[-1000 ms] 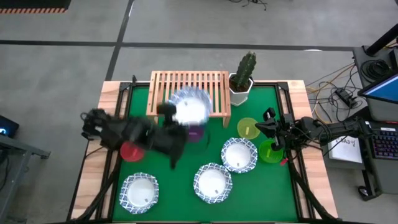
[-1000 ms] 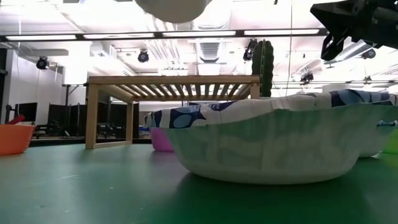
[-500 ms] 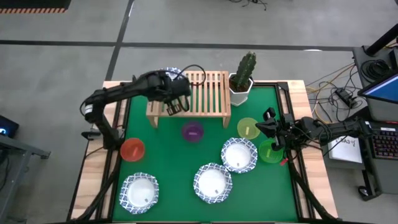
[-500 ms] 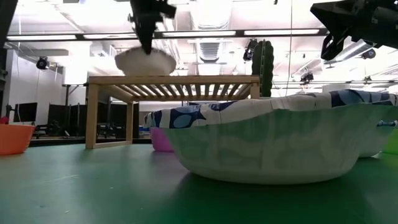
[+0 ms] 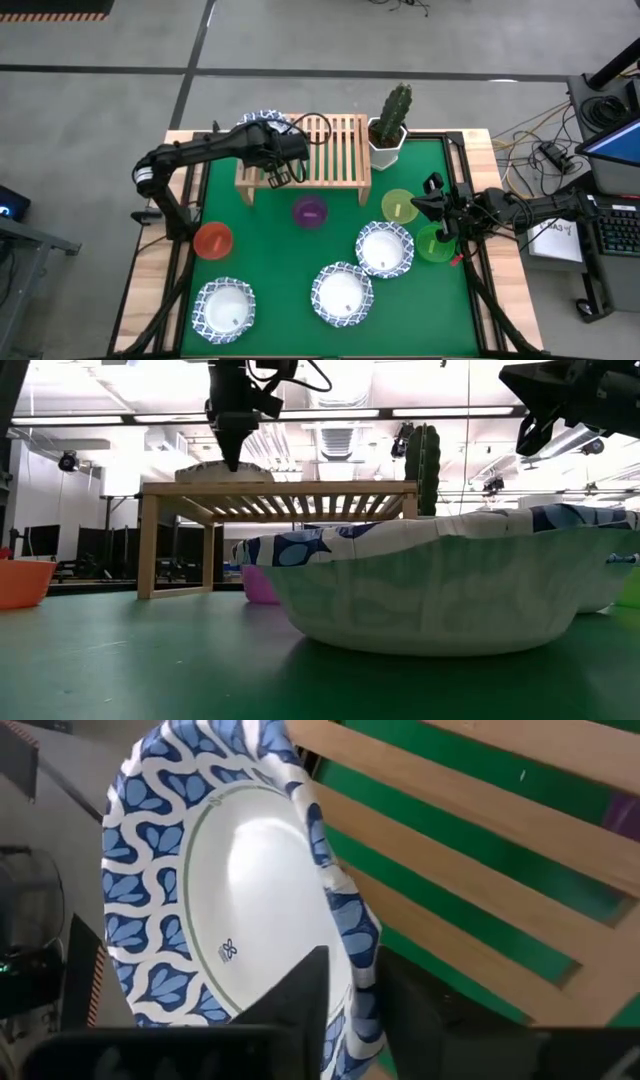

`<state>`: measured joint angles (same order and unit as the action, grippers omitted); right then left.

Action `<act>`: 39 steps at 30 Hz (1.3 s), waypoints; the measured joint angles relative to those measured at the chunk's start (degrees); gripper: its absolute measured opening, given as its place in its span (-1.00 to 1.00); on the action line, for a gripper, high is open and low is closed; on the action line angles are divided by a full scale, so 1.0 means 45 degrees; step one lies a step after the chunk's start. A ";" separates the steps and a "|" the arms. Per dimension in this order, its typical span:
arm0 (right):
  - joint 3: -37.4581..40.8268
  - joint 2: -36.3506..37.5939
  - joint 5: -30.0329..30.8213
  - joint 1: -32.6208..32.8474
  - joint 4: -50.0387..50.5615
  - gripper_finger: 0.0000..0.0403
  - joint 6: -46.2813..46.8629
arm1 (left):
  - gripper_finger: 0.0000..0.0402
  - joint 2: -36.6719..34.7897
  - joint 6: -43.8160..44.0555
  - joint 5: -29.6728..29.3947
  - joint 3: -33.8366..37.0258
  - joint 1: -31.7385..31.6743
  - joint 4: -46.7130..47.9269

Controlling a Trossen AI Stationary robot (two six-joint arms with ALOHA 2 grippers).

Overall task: Place and stack bowls onto a shelf
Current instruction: Put the blue patterned bowl on the shelf, then put the violet bowl on the shelf

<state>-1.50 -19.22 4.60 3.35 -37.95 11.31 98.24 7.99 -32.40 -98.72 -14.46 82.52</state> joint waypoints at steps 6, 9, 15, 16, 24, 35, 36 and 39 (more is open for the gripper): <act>0.0000 0.0000 0.0000 0.0001 0.0005 -0.95 0.0019 | -0.35 -0.0109 0.0000 0.0005 -0.0085 0.0214 0.0037; 0.0000 0.0000 0.0000 0.0001 0.0002 -0.95 0.0026 | -0.24 -0.0127 0.0000 0.0005 -0.0370 0.0420 0.0100; 0.0000 0.0000 0.0000 -0.0003 0.0005 -0.95 0.0248 | -0.15 -0.0159 -0.0062 0.0988 -0.1282 0.1224 0.0204; 0.0000 0.0000 0.0000 0.0001 0.0005 -0.95 0.0277 | -0.14 -0.0171 -0.0159 0.1753 -0.1438 0.1438 0.0160; 0.0000 -0.0005 0.0000 0.0001 0.0030 -0.95 0.0335 | -0.20 -0.0211 -0.0865 0.5719 -0.1033 0.4431 -0.2955; 0.0000 -0.0015 0.0056 0.0001 0.0942 -0.95 0.0193 | -0.21 -0.0151 -0.1292 0.3662 0.3882 0.6177 -0.8003; -0.0002 -0.0015 0.0117 -0.0002 0.1057 -0.95 0.0186 | -0.21 -0.0151 -0.1297 0.3662 0.4465 0.6052 -0.8542; -0.0003 -0.0019 0.0333 -0.0001 0.1141 -0.95 0.0157 | -0.21 -0.0139 -0.1229 0.3651 0.5907 0.5632 -1.0090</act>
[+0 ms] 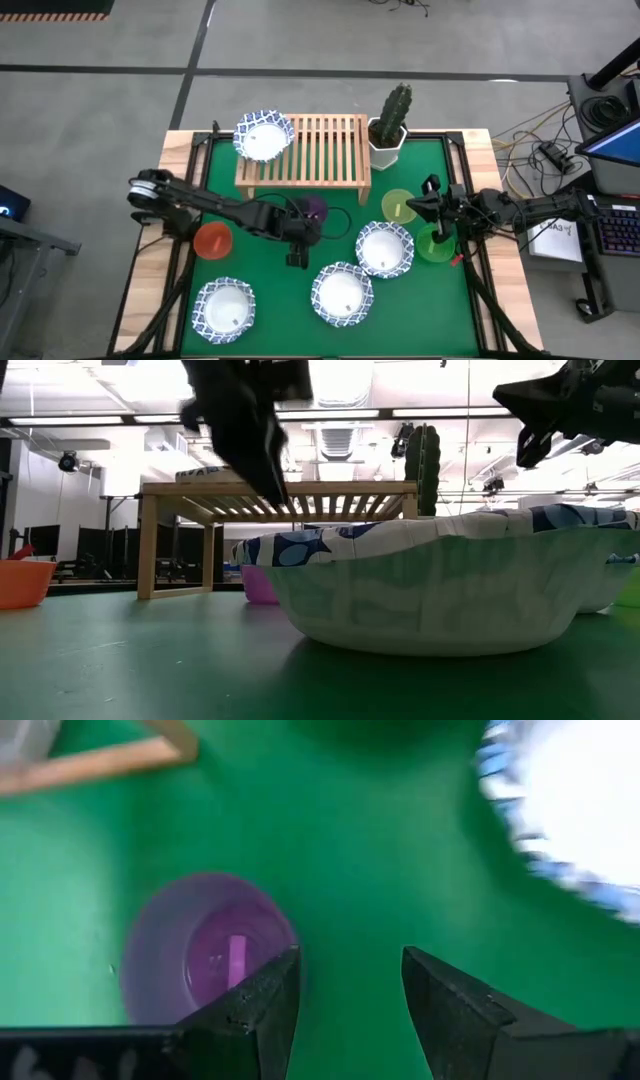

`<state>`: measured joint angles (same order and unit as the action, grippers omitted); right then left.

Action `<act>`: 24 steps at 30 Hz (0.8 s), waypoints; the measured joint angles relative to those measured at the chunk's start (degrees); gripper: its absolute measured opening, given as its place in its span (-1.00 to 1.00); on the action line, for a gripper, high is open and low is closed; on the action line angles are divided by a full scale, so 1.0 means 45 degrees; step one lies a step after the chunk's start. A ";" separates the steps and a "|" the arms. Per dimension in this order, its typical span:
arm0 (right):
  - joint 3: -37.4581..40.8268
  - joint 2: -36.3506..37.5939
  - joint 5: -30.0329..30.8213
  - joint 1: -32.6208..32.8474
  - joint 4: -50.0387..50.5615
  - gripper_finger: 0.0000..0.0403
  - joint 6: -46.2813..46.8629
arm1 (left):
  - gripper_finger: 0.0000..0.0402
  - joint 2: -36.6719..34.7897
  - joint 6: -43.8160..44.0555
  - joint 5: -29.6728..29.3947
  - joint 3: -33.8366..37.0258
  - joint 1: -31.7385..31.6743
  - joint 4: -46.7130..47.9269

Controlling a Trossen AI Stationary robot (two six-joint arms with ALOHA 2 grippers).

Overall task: Place and stack bowls onto a shelf
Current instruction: Put the violet bowl on the shelf

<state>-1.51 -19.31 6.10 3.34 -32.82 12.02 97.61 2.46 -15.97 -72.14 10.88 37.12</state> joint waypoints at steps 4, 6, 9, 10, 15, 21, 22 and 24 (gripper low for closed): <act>0.0003 0.0024 0.0017 0.0001 -0.0130 -0.95 -0.0277 | -0.21 0.0003 0.0262 -0.0037 0.1340 -0.0372 -0.1783; 0.0001 0.0024 0.0017 -0.0002 -0.0465 -0.95 -0.0463 | -0.21 0.0003 0.0451 -0.0031 0.1752 -0.0522 -0.2032; 0.0003 0.0029 0.0012 0.0002 -0.1060 -0.95 -0.0633 | -0.21 0.0003 0.0865 -0.0042 0.2290 -0.0721 -0.2534; 0.0003 0.0029 0.0012 0.0000 -0.1211 -0.95 -0.0650 | -0.21 0.0003 0.0951 -0.0075 0.2460 -0.0740 -0.2675; -0.0002 0.0011 0.0005 -0.0002 -0.1136 -0.95 -0.0631 | -0.21 0.0104 0.1009 -0.0055 0.3193 -0.0715 -0.3977; -0.0002 -0.0024 -0.0011 -0.0001 -0.1151 -0.95 -0.0590 | -0.24 0.0111 0.1487 -0.0805 0.3555 -0.0731 -0.4459; -0.0002 -0.0024 -0.0012 0.0003 -0.1151 -0.95 -0.0590 | -0.26 0.0151 0.1491 -0.0805 0.3560 -0.0731 -0.4504; -0.0002 -0.0024 -0.0007 -0.0001 -0.1151 -0.95 -0.0594 | -0.28 0.0321 0.1504 -0.0806 0.3560 -0.0745 -0.4712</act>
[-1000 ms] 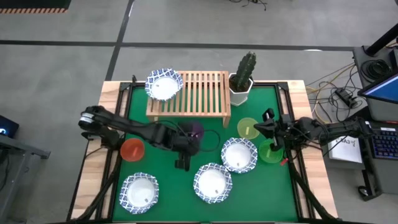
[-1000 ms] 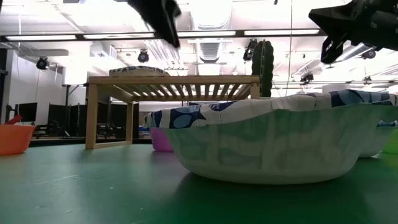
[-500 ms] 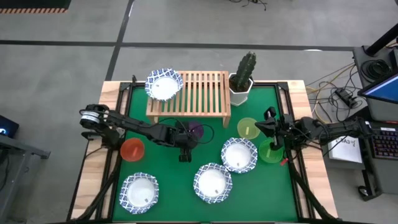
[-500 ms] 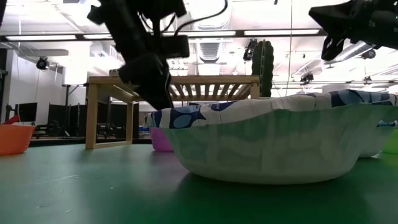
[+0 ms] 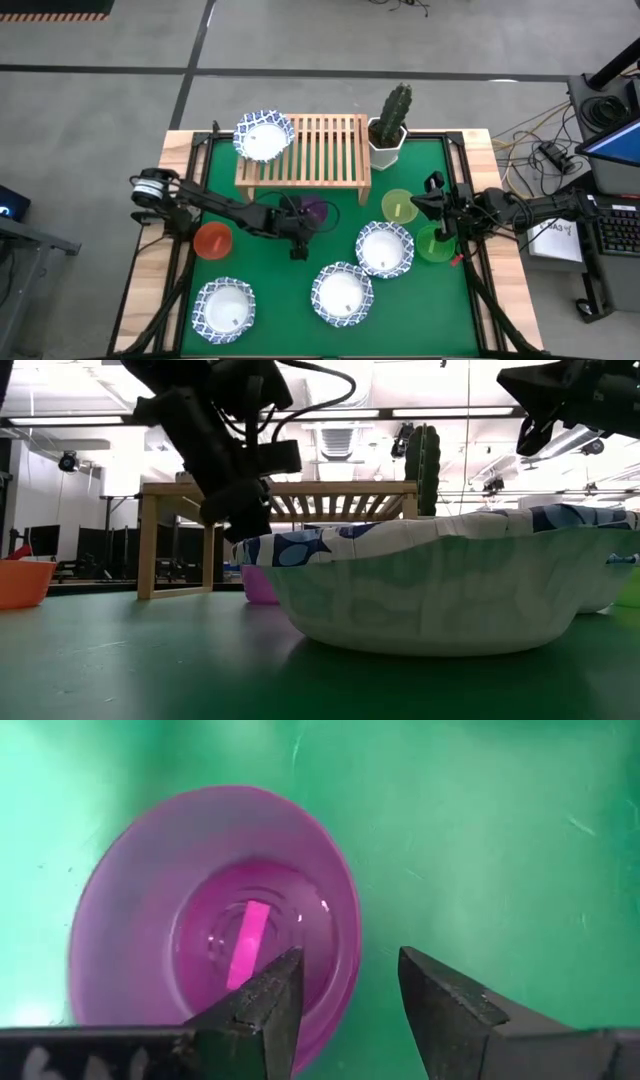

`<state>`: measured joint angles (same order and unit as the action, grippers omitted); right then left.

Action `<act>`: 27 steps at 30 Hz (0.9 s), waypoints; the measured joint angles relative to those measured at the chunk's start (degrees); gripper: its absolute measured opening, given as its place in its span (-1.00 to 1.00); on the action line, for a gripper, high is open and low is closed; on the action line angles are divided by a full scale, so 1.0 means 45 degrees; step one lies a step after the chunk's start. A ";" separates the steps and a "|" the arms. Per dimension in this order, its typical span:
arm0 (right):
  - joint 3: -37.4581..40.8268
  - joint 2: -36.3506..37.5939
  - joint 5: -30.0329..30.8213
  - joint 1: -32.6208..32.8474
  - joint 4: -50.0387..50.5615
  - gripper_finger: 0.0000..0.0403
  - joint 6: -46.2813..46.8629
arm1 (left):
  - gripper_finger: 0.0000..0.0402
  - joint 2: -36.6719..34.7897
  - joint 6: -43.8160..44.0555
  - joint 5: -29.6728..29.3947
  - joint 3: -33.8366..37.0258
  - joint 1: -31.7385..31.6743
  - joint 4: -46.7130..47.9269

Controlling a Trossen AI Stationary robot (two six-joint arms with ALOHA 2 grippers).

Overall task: Place and stack bowls onto a shelf
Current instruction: Put the violet bowl on the shelf

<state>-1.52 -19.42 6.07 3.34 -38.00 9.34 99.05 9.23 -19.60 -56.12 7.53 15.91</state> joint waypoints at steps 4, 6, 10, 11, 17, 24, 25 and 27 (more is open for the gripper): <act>0.0000 0.0000 -0.0004 0.0003 0.0000 -0.95 -0.0009 | -0.34 0.0484 0.0016 0.0001 0.0000 0.0000 -0.0021; 0.0000 0.0000 0.0000 0.0001 0.0000 -0.95 -0.0056 | -0.37 0.0791 0.0021 0.0001 0.0000 0.0000 -0.0022; 0.0000 0.0000 0.0000 0.0001 -0.0005 -0.95 -0.0078 | -0.51 0.1096 0.0032 0.0041 0.0000 0.0089 -0.0051; 0.0000 0.0000 0.0000 0.0001 -0.0008 -0.95 -0.0083 | -0.58 0.1105 0.0079 0.0097 0.0000 0.0142 -0.0065; 0.0000 0.0000 0.0002 0.0002 -0.0010 -0.95 -0.0131 | -0.96 0.1077 0.0199 0.0453 -0.0195 0.0438 0.0165; 0.0000 0.0000 0.0009 0.0001 -0.0010 -0.95 -0.0136 | -0.99 0.1047 -0.0722 0.1264 -0.2152 0.1191 0.2020; 0.0000 0.0000 0.0005 -0.0001 -0.0010 -0.95 -0.0136 | -1.00 0.1047 -0.1029 0.1264 -0.2605 0.1321 0.2468; 0.0000 0.0000 0.0009 -0.0001 -0.0005 -0.95 -0.0131 | -1.00 0.1047 -0.1803 0.1271 -0.3607 0.1546 0.3494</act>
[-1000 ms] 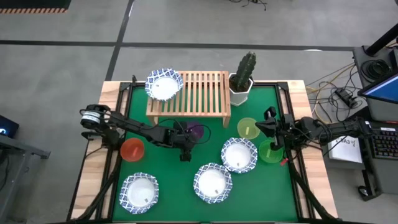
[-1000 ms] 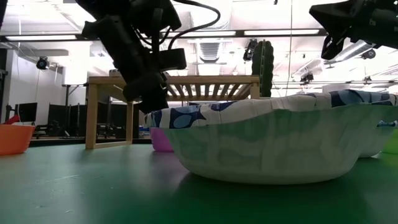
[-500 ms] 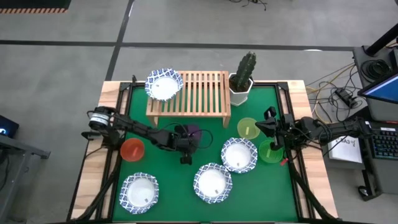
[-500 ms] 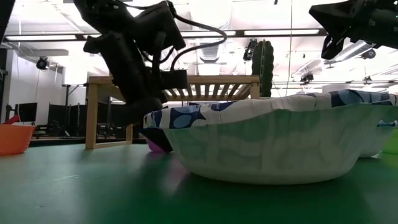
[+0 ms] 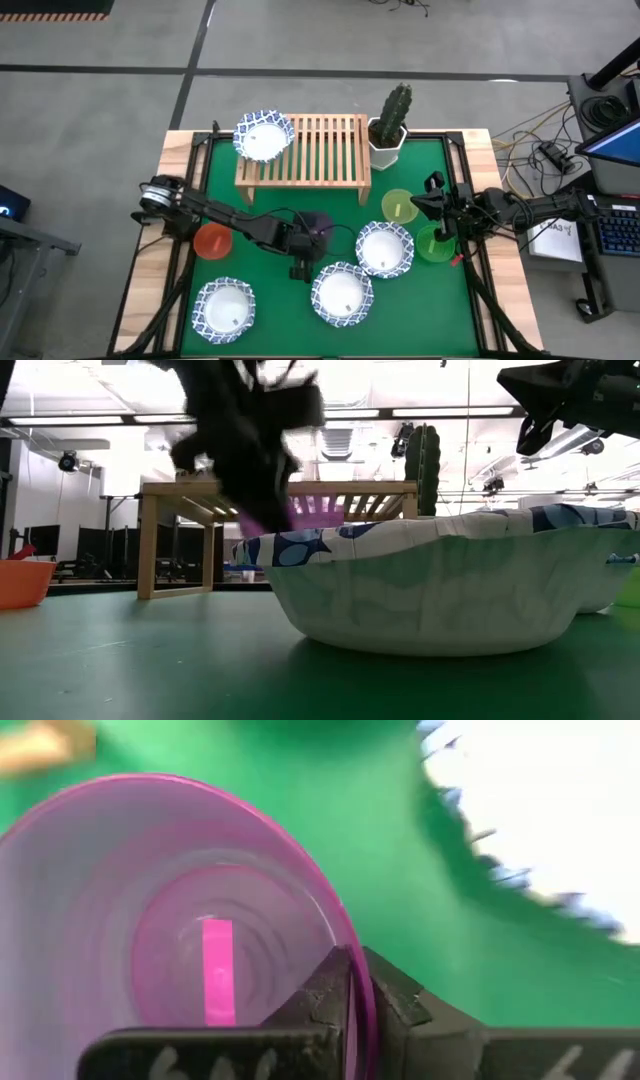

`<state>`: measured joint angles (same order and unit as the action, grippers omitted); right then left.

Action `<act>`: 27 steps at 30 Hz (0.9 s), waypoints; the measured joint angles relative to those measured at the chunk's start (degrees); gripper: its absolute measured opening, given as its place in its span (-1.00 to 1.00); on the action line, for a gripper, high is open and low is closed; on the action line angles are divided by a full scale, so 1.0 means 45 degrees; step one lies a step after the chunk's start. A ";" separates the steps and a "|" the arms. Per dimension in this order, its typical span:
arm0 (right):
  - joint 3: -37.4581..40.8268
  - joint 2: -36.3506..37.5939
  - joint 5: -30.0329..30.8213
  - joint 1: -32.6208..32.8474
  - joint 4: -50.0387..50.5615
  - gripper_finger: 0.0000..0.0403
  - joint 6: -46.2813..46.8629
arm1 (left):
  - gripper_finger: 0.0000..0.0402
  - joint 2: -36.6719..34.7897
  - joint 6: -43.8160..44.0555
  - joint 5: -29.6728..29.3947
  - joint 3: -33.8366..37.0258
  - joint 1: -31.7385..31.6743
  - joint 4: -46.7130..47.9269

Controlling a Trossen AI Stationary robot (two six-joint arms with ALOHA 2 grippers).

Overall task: Place and stack bowls onto a shelf
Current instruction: Put the violet bowl on the shelf

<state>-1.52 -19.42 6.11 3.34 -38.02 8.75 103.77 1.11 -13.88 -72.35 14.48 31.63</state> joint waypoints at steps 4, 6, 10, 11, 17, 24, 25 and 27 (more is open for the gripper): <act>0.0000 0.0000 -0.0003 0.0001 0.0000 -0.95 0.0044 | -1.00 -0.0005 -0.1963 0.0009 -0.2372 0.0159 0.1923; 0.0000 0.0000 -0.0004 0.0004 0.0000 -0.95 0.0047 | -1.00 -0.0011 -0.2980 0.0019 -0.3601 0.0064 0.2672; 0.0000 0.0000 -0.0004 0.0004 0.0000 -0.95 0.0173 | -1.00 -0.0029 -0.4746 0.0032 -0.5770 -0.0616 0.3785; 0.0000 0.0000 -0.0004 0.0004 0.0000 -0.95 0.0198 | -1.00 -0.0029 -0.5074 0.0029 -0.6236 -0.0887 0.4046; 0.0000 0.0000 0.0000 0.0004 0.0000 -0.95 0.0149 | -1.00 -0.0019 -0.6083 -0.0002 -0.8219 -0.3101 0.4141; 0.0000 0.0000 0.0010 0.0004 0.0003 -0.95 0.0047 | -1.00 0.0009 -0.5459 0.0128 -0.8540 -0.5992 0.3234; 0.0000 0.0000 0.0010 0.0002 0.0003 -0.95 -0.0001 | -1.00 0.0010 -0.5285 0.0426 -0.8431 -0.6335 0.3135; 0.0000 0.0000 0.0020 0.0000 0.0005 -0.95 -0.0177 | -1.00 0.0010 -0.4842 0.1147 -0.8134 -0.6972 0.3109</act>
<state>-1.52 -19.42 6.20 3.33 -38.00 7.96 103.81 -20.67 -8.72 -108.95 -16.89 45.62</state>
